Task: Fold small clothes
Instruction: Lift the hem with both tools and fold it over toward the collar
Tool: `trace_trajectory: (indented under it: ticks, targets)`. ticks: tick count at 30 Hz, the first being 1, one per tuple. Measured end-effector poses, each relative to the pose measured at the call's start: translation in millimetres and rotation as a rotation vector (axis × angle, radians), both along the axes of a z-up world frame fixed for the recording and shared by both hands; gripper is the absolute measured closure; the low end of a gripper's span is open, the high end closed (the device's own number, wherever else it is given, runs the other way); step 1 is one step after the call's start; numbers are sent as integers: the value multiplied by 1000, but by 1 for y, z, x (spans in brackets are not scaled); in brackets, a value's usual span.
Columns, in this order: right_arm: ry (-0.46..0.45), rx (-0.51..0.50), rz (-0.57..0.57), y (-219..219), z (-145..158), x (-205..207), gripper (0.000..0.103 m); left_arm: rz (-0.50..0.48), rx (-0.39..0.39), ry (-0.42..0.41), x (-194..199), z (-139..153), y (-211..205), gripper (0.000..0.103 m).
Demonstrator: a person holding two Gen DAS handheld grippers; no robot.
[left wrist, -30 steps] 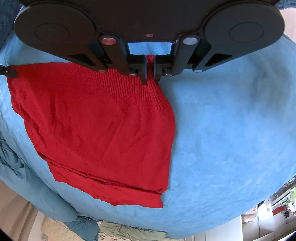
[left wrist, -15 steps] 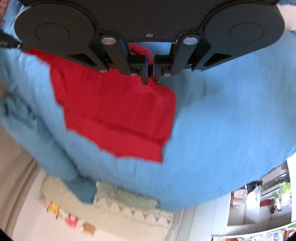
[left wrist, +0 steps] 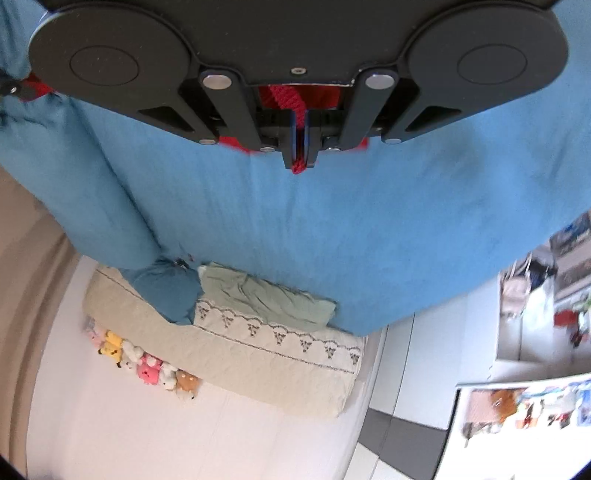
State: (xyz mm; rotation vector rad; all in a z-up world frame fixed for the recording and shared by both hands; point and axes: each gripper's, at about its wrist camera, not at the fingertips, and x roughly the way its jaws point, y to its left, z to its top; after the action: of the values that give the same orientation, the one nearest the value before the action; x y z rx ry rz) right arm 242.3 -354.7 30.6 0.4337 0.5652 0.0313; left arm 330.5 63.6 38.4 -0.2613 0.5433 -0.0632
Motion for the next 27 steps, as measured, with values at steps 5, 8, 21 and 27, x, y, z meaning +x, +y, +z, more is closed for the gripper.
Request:
trace_trajectory:
  ticks: [5, 8, 21, 27]
  targets:
    - [17, -68, -6, -2, -22, 114, 83, 22, 52, 42, 102, -43, -19, 100]
    - [69, -69, -16, 0, -63, 166, 83, 44, 81, 112, 149, -88, -24, 100]
    - [135, -243, -90, 7, -153, 238, 5, 99, 196, 88, 181, -136, -26, 27]
    - [-3, -312, 9, 31, -137, 187, 1, -11, 298, 26, 123, -120, -36, 11]
